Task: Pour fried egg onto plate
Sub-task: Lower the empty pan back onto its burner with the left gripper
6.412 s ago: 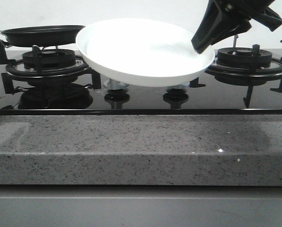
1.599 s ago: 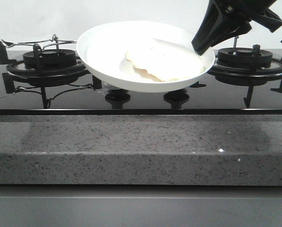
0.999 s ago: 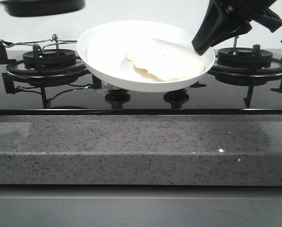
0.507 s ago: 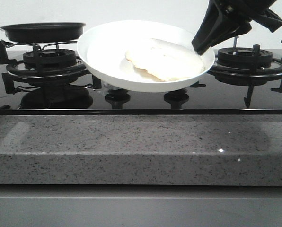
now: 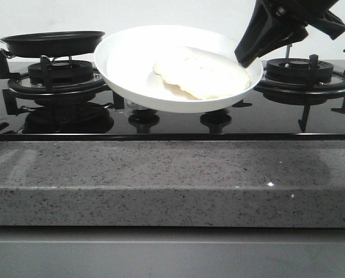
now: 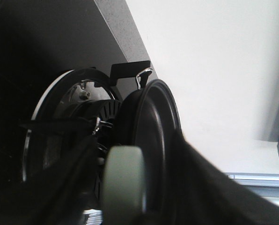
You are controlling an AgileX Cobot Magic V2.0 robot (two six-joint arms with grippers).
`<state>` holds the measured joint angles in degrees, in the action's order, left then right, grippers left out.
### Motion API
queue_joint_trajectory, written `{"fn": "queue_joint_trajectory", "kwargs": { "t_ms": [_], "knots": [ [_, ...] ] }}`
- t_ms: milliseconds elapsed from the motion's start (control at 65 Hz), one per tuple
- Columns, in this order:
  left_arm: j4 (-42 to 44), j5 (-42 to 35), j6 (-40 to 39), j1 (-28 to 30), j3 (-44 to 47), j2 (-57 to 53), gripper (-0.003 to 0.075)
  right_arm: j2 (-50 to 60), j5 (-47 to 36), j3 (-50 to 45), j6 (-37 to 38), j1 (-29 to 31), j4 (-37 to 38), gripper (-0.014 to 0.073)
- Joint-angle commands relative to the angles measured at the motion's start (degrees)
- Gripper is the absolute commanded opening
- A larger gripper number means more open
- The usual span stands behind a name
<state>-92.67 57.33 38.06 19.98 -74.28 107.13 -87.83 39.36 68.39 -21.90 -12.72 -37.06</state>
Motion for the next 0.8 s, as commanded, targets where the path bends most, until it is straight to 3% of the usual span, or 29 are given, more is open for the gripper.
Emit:
{"fn": "queue_joint_trajectory", "kwargs": {
  "t_ms": [0,446,538,784],
  "knots": [
    [-3.24,3.8,0.53,0.0,-1.43,-2.88,0.0506,2.43,-2.23,1.73,-0.25,-0.01,-2.66,-0.0057],
    [4.68,10.24,0.42,0.0,-1.43,-2.88,0.05,2.43,-2.23,1.73,-0.25,-0.01,-2.66,-0.0057],
    [4.94,10.76,0.42,0.0,-1.43,-2.88,0.0436,2.43,-2.23,1.73,-0.25,-0.01,-2.66,-0.0057],
    [4.94,12.86,0.42,0.0,-1.43,-2.88,0.0153,2.43,-2.23,1.73,-0.25,-0.01,-2.66,-0.0057]
  ]
}}
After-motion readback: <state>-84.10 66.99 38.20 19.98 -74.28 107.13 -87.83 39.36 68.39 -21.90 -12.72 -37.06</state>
